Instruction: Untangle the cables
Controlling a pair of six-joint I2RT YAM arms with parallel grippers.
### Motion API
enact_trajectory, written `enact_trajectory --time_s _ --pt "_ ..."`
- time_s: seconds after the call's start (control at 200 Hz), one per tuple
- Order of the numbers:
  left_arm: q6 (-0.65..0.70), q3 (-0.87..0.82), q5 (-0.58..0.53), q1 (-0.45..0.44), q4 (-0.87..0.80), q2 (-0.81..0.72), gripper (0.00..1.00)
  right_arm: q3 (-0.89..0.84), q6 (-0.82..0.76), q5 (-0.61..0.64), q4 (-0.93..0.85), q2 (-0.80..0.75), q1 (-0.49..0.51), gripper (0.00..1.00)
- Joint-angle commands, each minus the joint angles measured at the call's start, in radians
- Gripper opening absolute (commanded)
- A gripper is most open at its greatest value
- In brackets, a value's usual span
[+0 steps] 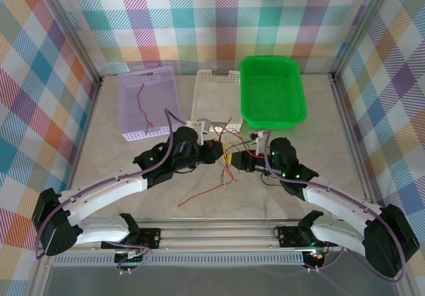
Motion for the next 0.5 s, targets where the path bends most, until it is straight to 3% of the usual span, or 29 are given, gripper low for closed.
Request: enact_trajectory --time_s 0.0,0.235,0.495 --pt "-0.004 0.019 0.009 -0.012 0.032 0.008 0.0 -0.036 0.011 0.068 0.133 -0.043 0.005 0.39" --pt "-0.011 -0.018 0.0 -0.012 0.042 -0.016 0.0 -0.102 0.045 0.112 0.228 -0.11 0.007 0.42" --pt "-0.034 -0.024 0.029 -0.018 0.091 0.002 0.0 -0.109 0.119 0.118 0.379 -0.032 0.006 0.43"
